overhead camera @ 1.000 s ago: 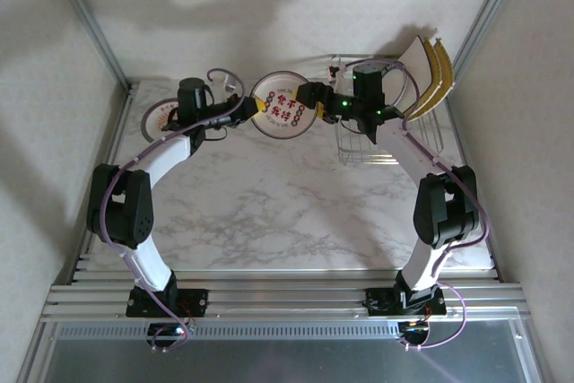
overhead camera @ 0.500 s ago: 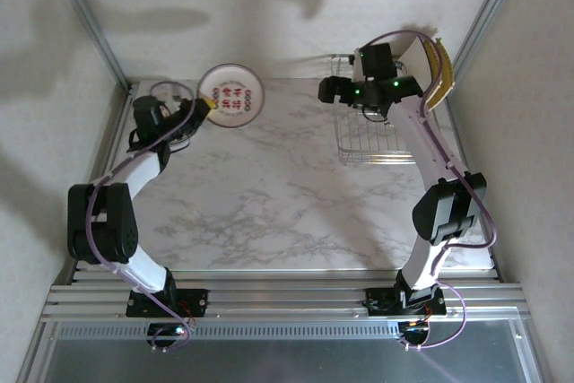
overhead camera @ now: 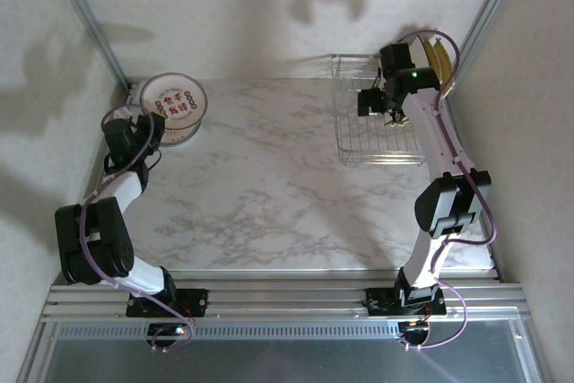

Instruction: Unload the plates from the dish rack

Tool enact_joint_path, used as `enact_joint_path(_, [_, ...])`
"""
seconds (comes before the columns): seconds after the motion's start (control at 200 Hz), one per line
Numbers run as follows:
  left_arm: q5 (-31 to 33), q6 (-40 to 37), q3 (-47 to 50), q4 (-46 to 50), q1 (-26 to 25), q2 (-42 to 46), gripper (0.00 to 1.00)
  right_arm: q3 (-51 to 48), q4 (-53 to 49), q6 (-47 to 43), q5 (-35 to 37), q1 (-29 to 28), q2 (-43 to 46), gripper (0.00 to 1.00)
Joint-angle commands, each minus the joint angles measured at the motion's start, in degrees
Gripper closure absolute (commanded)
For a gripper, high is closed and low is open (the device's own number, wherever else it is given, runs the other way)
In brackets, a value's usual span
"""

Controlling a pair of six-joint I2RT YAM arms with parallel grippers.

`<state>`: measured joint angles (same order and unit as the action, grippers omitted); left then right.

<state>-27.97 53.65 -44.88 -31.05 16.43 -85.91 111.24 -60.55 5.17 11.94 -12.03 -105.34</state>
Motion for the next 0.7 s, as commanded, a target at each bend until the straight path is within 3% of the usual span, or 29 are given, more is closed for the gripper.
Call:
enact_joint_path(0.0, [1.84, -0.70, -0.44, -2.93, 1.79, -1.05, 1.00, -1.70, -0.51, -1.35, 1.30, -0.17, 1.31, 0.01])
enact_joint_path(0.691, [2.21, -1.54, -6.75, -6.57, 4.41, -18.16, 1.00, -1.99, -0.82, -2.38, 2.65, 0.03, 2.46, 0.01])
